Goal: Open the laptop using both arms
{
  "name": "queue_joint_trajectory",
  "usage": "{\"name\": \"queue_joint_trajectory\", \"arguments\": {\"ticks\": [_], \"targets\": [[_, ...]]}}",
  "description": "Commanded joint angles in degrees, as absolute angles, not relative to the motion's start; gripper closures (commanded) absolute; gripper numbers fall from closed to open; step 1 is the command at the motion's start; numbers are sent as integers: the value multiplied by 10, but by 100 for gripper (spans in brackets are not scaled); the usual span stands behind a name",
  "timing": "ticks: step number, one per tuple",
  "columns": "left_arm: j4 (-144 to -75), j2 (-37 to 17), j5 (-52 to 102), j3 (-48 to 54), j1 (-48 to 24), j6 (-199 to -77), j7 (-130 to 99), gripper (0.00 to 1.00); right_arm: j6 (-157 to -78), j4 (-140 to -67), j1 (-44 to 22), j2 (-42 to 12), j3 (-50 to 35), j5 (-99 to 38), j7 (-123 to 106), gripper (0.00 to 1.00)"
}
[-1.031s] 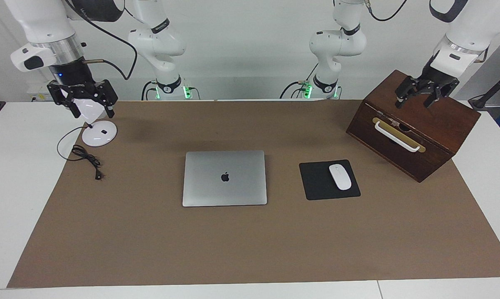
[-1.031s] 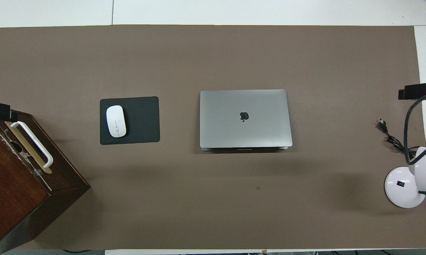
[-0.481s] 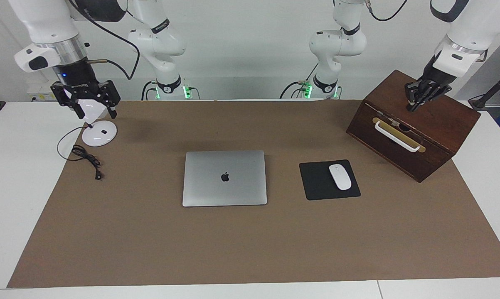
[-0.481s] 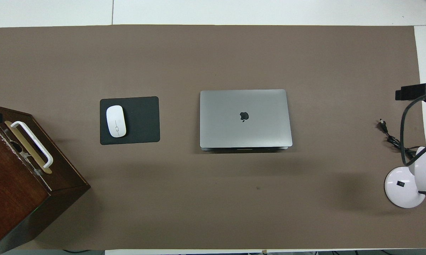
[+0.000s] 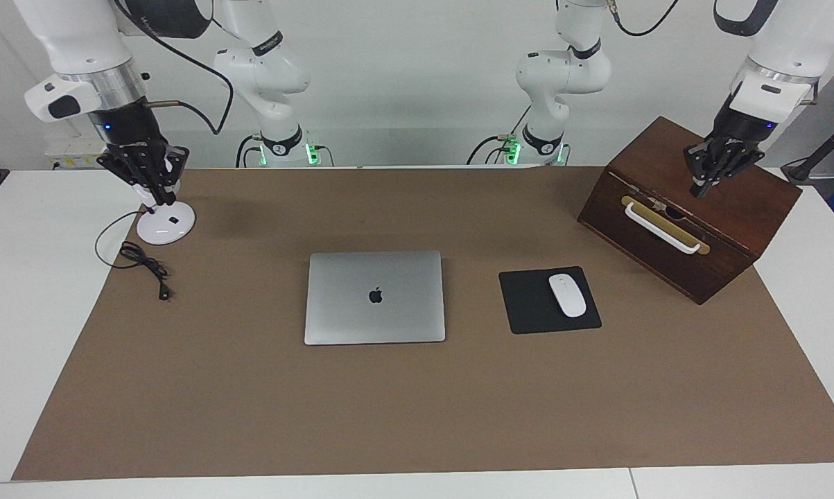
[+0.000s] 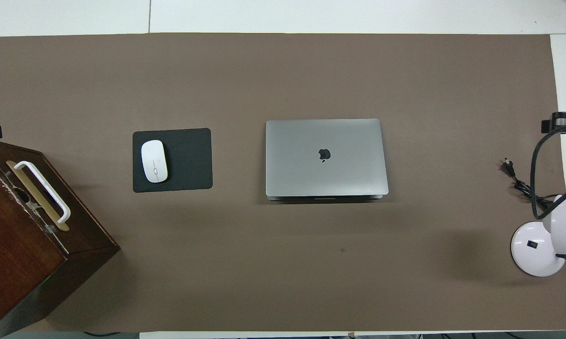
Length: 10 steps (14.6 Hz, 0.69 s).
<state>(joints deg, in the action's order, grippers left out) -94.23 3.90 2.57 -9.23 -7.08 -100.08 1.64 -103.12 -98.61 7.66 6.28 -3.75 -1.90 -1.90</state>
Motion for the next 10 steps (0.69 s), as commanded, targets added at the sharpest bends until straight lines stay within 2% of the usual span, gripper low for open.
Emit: {"name": "queue_joint_trajectory", "arguments": {"ticks": [1, 2, 3, 4, 5, 6, 7, 10], "targets": [[-1024, 71, 33, -91, -77, -1086, 17, 100, -1047, -995, 79, 65, -38, -27, -38, 100], [-1067, 89, 33, -91, -90, -1129, 15, 100, -1050, -996, 79, 65, -38, -27, -39, 100], [-1116, 111, 33, -91, -102, -1180, 15, 100, -1062, -996, 80, 62, -38, -27, -41, 75], [-1176, 137, 33, -91, -104, -1246, 13, 100, -1066, -995, 82, 58, -38, -27, -44, 44], [-1241, 164, 33, -90, -105, -1318, 11, 100, -1067, -993, 83, 53, -38, -27, -46, 17], [-1298, 190, 33, -90, -112, -1379, 10, 100, -1073, -993, 84, 50, -38, -27, -46, 0], [-1342, 209, 33, -90, -120, -1425, 9, 100, -1081, -994, 84, 49, -38, -27, -45, 0], [-1413, 237, 33, -84, -133, -1518, 8, 100, -1093, -995, 79, 41, -38, -28, -40, 0]]}}
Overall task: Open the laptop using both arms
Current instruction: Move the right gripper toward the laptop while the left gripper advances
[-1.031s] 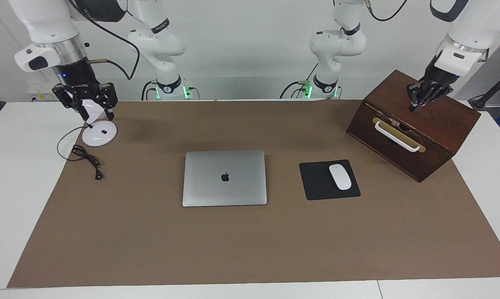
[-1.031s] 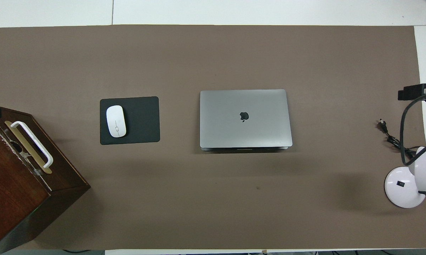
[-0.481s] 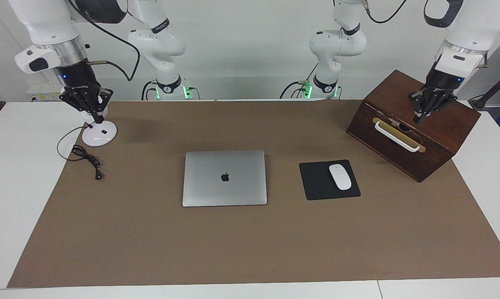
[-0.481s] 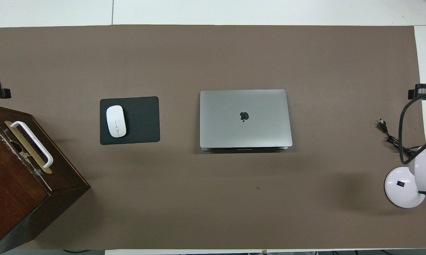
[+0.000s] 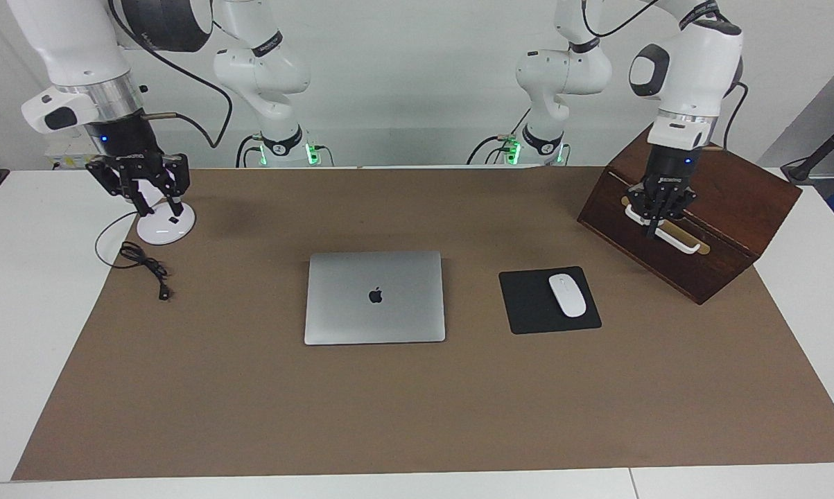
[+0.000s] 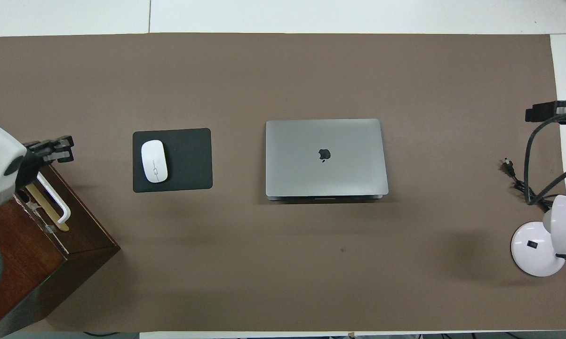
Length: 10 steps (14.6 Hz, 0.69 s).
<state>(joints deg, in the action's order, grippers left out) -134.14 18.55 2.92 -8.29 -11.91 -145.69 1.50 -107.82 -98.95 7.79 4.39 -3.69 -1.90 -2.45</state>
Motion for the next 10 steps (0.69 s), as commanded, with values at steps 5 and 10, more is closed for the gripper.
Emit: {"name": "queue_joint_trajectory", "arguments": {"ticks": [5, 10], "targets": [[-1469, 252, 33, -57, -134, -1596, 7, 100, -1146, -1014, 65, 26, -40, -53, 20, 0], [-1525, 250, 33, -47, -155, -1674, 2, 100, -1258, -1064, 23, 11, -40, -129, 153, 0]]}}
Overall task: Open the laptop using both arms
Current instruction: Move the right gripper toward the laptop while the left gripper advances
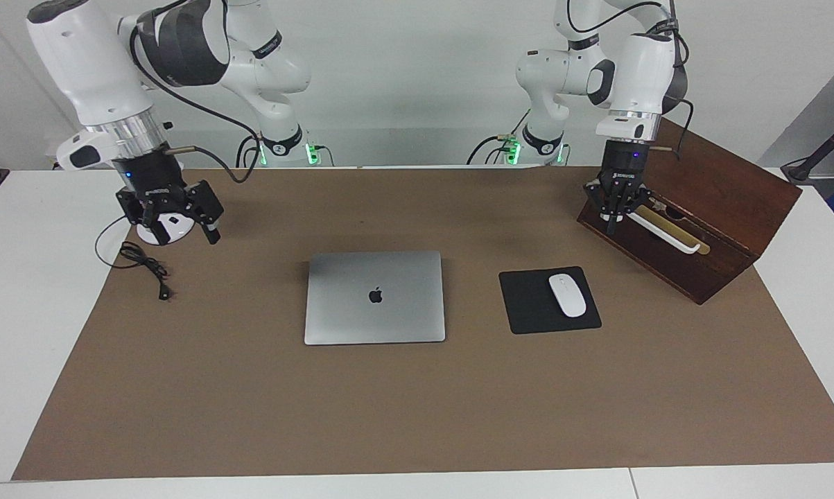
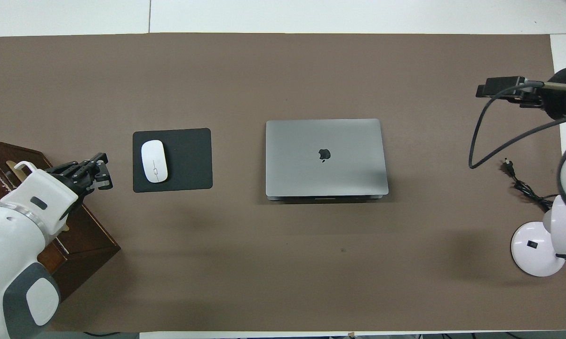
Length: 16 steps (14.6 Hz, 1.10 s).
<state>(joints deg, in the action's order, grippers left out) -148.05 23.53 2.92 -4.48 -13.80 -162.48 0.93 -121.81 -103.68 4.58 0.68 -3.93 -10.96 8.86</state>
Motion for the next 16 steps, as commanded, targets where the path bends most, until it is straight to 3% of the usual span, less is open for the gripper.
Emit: {"name": "queue_joint_trajectory", "arguments": {"ticks": [1, 4, 9, 13, 16], "targets": [[-1537, 249, 33, -47, -163, -1694, 1, 100, -1273, -1070, 10, 5, -40, -132, 191, 0], [-1578, 250, 34, -47, -211, -1740, -52, 100, -1343, -1101, -32, 2, -40, -190, 316, 0], [-1642, 234, 34, -47, -272, -1822, -81, 100, -1531, -1189, -86, -10, -40, -278, 357, 0], [-1655, 115, 34, -47, -331, -1988, -121, 100, -1728, -1223, -176, -64, -40, -400, 357, 0], [-1651, 94, 36, -47, -350, -2007, -133, 100, -1858, -1210, -245, -127, -40, -489, 356, 0]]}}
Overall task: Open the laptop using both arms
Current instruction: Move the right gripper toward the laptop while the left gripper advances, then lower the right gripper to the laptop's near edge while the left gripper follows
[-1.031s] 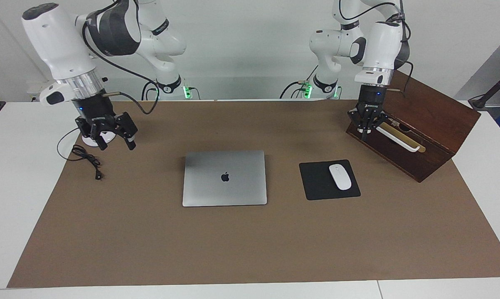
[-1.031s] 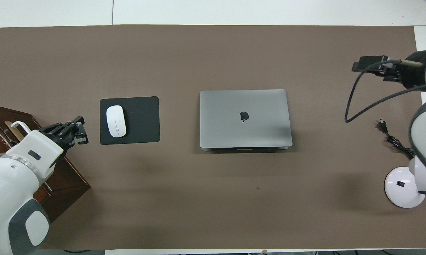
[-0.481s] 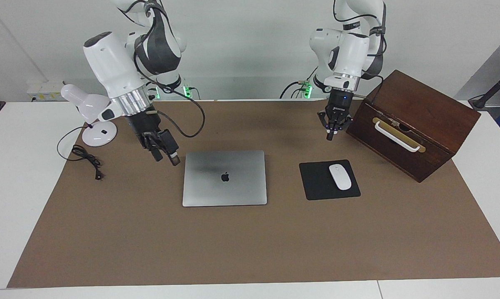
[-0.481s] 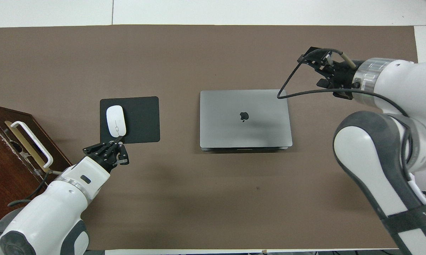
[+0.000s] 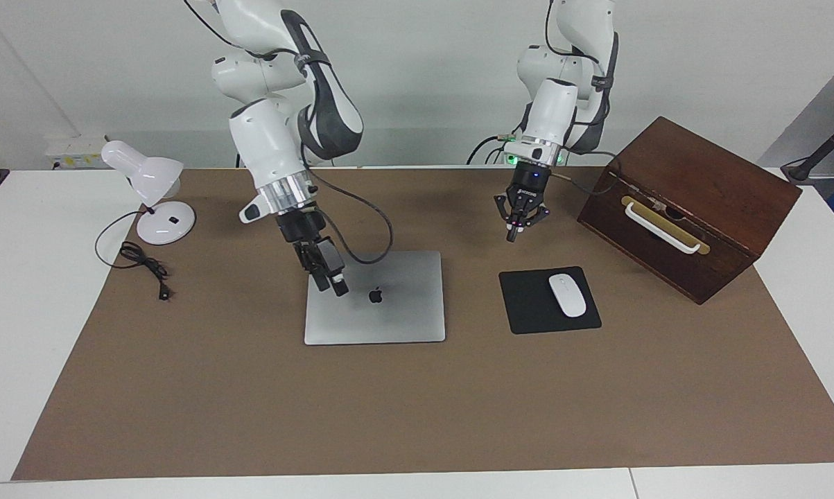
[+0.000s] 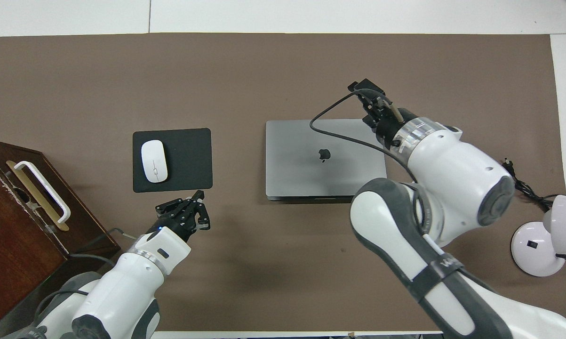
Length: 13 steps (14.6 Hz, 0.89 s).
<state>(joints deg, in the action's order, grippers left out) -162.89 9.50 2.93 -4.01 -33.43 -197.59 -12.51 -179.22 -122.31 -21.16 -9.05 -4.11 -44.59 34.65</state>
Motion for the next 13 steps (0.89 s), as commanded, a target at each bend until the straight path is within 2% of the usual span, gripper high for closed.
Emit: {"name": "queue_joint_trajectory", "arguments": {"ticks": [1, 3, 5, 9, 13], "targets": [[-1648, 91, 38, -47, -368, -2007, -139, 100, -1883, -1209, -263, -137, -40, -517, 356, 0], [-1642, 88, 76, -47, -402, -2007, -140, 100, -1955, -1209, -301, -169, -40, -547, 357, 0], [-1634, 78, 90, -47, -423, -2007, -140, 100, -1994, -1207, -316, -194, -40, -560, 357, 0], [-1579, 26, 169, -47, -495, -2007, -139, 100, -2007, -1201, -320, -207, -40, -562, 358, 0], [-1558, 4, 186, -48, -524, -2007, -137, 100, -2006, -1201, -323, -207, -41, -564, 360, 0]]}}
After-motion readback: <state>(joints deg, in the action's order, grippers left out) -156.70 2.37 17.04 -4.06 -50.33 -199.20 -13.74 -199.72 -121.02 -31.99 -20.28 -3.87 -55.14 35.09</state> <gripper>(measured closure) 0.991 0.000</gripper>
